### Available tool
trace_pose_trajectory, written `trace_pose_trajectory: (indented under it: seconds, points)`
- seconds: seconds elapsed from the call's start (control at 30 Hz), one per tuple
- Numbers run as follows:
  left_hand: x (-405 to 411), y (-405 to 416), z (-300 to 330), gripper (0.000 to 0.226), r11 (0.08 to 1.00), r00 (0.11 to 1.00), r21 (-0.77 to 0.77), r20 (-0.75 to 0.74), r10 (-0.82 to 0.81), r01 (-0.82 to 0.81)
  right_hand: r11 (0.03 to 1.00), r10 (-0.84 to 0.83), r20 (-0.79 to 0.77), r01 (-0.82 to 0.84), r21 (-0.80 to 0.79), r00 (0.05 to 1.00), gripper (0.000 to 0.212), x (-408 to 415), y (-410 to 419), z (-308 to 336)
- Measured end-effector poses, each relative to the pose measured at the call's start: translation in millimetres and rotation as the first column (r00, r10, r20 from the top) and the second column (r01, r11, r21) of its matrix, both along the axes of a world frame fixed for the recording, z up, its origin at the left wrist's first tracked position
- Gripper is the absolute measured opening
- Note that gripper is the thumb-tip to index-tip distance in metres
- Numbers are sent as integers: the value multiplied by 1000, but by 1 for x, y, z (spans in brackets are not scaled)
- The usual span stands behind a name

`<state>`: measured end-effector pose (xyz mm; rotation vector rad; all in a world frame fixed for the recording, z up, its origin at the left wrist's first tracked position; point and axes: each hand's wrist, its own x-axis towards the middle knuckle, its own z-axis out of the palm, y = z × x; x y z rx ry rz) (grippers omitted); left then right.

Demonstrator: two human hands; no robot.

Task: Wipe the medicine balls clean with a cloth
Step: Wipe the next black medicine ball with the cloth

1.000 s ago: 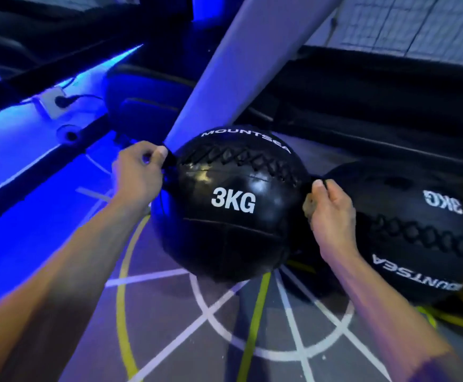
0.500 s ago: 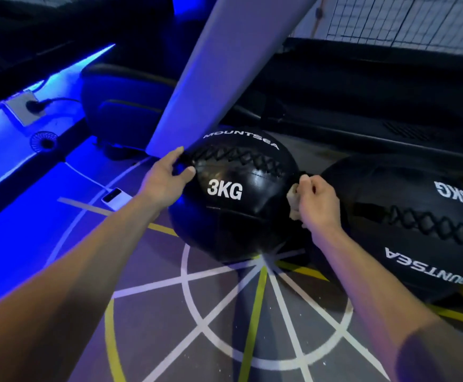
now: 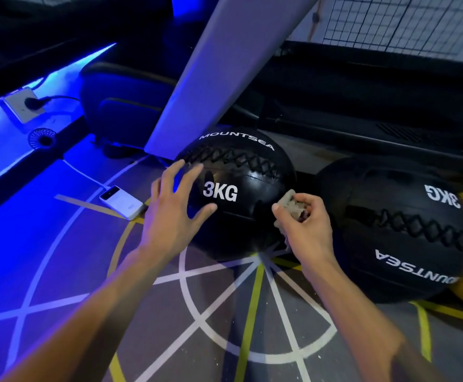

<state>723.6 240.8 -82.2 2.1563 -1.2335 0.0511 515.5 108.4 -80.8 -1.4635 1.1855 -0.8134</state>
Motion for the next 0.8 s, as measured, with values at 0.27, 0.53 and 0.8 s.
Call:
trace_pose_trajectory:
  seconds: [0.27,0.53,0.8]
  points:
    - [-15,30,-12,67,991,992,105,81,-94,85,995,8,6,-8,104,1000,51,-17,19,-11]
    - [-47,57,25,42,924,913,83,-206,-351,374,961,206,14,-205,186,978,27,-54,57,22]
    - [-156,99,154,41,853,796,-43,-336,-503,521,902,425,35,-427,71,904,19,-131,120,174]
